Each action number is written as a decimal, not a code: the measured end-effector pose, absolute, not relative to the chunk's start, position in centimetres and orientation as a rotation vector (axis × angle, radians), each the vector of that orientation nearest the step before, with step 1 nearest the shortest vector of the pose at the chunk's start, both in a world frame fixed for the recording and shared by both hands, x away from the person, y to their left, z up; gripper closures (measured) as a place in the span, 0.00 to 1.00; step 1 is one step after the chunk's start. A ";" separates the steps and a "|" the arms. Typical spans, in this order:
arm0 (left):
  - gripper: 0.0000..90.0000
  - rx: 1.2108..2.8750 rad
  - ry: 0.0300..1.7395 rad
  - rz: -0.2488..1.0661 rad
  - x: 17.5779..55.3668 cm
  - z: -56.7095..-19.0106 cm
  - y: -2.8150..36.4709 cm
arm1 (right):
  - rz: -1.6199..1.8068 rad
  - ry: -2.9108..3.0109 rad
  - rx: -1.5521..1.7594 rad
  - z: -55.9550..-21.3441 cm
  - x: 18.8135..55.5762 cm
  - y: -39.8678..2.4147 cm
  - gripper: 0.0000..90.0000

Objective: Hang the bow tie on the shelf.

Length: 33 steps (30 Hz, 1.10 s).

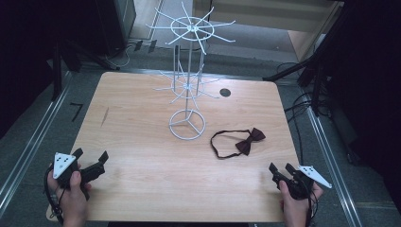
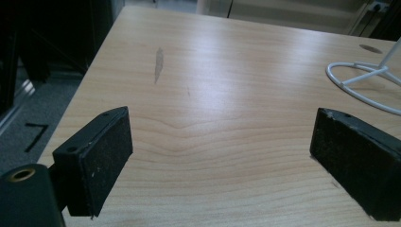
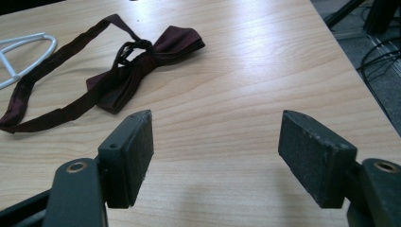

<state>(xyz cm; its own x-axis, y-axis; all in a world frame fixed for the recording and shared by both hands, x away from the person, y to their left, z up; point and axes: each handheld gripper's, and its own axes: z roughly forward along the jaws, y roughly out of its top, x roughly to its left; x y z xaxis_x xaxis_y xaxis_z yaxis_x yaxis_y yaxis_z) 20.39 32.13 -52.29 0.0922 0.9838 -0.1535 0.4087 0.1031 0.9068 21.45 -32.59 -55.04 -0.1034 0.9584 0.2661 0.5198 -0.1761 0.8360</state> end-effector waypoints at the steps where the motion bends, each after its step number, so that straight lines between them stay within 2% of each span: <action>1: 0.08 1.457 1.469 0.780 20.6 -52.3 32.2 | 1.218 1.637 1.691 -55.0 21.5 -32.5 0.32; 11: 0.08 1.477 1.493 0.779 21.1 -52.3 32.1 | 1.143 1.769 1.660 -54.4 22.8 -31.9 0.33; 20: 0.08 1.494 1.472 0.768 21.0 -52.3 31.9 | 1.064 1.968 1.518 -51.9 24.4 -29.9 0.30; 28: 0.08 1.499 1.475 0.769 21.0 -52.3 31.9 | 0.974 2.158 1.426 -50.1 26.9 -27.3 0.12; 30: 0.08 1.498 1.473 0.768 21.0 -52.3 31.9 | 0.951 2.211 1.418 -49.8 27.6 -26.7 0.01; 33: 0.08 1.497 1.469 0.756 21.0 -52.3 32.0 | 0.912 2.302 1.386 -49.6 28.6 -25.9 0.00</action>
<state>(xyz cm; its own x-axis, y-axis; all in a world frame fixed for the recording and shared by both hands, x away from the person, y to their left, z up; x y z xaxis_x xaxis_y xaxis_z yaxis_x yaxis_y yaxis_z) 21.02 31.98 -52.30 0.1145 0.9813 -0.1546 0.4451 0.0884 0.8911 28.59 -25.90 -49.57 -0.4880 0.8705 0.0638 0.6783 0.3322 0.6554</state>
